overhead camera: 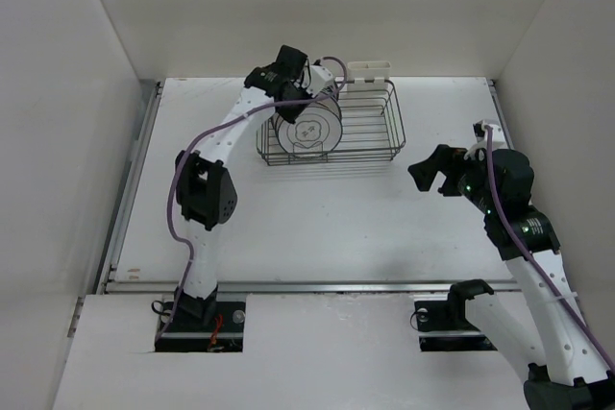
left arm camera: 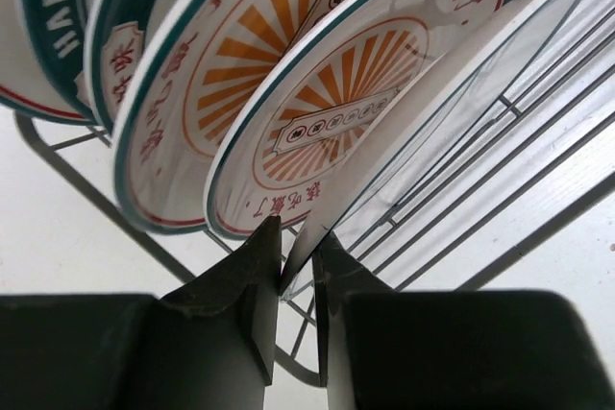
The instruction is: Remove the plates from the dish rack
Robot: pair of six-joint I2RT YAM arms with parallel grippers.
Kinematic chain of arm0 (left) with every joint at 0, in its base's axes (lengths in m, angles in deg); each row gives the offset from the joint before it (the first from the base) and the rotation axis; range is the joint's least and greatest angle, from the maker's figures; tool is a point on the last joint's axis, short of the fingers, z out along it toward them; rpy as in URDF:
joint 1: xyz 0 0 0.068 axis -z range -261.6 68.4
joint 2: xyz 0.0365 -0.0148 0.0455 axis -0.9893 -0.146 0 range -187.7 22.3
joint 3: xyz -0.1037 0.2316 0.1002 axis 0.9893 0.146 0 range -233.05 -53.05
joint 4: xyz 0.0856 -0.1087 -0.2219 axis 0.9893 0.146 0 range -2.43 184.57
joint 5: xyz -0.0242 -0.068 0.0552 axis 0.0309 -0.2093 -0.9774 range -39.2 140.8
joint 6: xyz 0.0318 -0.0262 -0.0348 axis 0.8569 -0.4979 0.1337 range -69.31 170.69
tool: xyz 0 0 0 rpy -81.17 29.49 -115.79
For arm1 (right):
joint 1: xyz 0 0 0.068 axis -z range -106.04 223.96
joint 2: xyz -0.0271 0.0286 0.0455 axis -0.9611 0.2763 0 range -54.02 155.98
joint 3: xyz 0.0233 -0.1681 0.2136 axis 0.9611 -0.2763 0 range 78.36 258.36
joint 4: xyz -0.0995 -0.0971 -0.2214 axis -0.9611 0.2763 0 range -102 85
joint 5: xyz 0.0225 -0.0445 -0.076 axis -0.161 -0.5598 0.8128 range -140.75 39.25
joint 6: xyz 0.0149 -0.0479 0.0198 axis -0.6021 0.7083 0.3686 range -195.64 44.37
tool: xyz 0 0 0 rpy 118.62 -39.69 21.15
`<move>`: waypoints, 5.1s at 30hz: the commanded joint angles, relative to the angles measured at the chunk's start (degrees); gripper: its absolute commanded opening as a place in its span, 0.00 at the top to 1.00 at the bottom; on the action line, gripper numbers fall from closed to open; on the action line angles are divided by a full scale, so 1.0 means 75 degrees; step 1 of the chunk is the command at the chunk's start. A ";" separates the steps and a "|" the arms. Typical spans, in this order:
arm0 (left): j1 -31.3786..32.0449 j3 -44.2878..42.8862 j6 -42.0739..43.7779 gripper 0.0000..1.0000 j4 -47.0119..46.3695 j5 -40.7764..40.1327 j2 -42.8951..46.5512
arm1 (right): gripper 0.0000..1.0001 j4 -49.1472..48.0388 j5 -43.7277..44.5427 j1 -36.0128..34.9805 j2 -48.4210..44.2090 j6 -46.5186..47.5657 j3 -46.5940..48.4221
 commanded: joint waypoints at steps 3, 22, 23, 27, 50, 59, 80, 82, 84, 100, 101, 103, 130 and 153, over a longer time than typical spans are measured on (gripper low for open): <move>-0.0041 -0.0106 -0.0869 1.00 -0.0429 -0.0617 0.1771 | 0.00 -0.0481 -0.0219 -0.0062 -0.0051 -0.0047 0.0140; -0.0041 0.1686 -0.0730 0.99 0.0525 -0.0473 0.3754 | 0.00 -0.0692 -0.0712 -0.0062 0.0160 -0.0118 0.0421; -0.0041 0.1803 -0.0729 0.91 0.0289 -0.0801 0.3626 | 0.00 -0.0611 -0.0712 -0.0062 0.0160 -0.0118 0.0422; -0.0533 0.1106 -0.0449 0.36 0.0168 -0.1039 0.2572 | 0.00 -0.0528 -0.0572 -0.0062 0.0054 -0.0118 0.0329; -0.1260 0.0479 -0.1116 0.36 0.0100 0.1012 0.1045 | 0.00 -0.0704 -0.0723 -0.0062 0.0253 -0.0118 -0.0293; -0.0979 0.0294 0.0126 0.36 0.1457 0.1998 0.0731 | 0.00 -0.0610 -0.0571 -0.0132 0.0031 -0.0118 -0.0293; -0.0838 -0.0352 -0.0284 1.00 0.1529 0.1177 -0.0420 | 0.00 -0.0540 -0.0571 -0.0132 0.0101 -0.0118 -0.0293; -0.0838 -0.0352 -0.0284 1.00 0.1272 0.1176 -0.0080 | 0.00 -0.0540 -0.0571 -0.0132 0.0101 -0.0118 -0.0293; -0.0838 -0.0247 -0.0284 1.00 0.1049 0.1176 0.0340 | 0.00 -0.0540 -0.0571 -0.0132 0.0101 -0.0118 -0.0293; -0.0838 0.0293 -0.0213 1.00 -0.0639 0.1199 0.1912 | 0.00 -0.0469 -0.0571 -0.0132 -0.0040 -0.0118 -0.0293; -0.0838 0.0293 -0.0213 1.00 -0.0721 0.1199 0.2018 | 0.00 -0.0469 -0.0571 -0.0132 -0.0040 -0.0118 -0.0293; -0.0838 0.0293 -0.0388 1.00 -0.0803 0.1199 0.2357 | 0.00 -0.0469 -0.0571 -0.0132 -0.0040 -0.0118 -0.0293; -0.0592 0.4440 0.0938 1.00 0.2412 0.3639 0.2303 | 0.00 -0.1476 -0.1120 -0.0273 0.0627 -0.0656 -0.0445; -0.0756 0.5122 -0.0178 0.30 0.0087 0.1668 0.2966 | 0.30 -0.2825 -0.0793 -0.1690 0.7985 0.1649 0.4838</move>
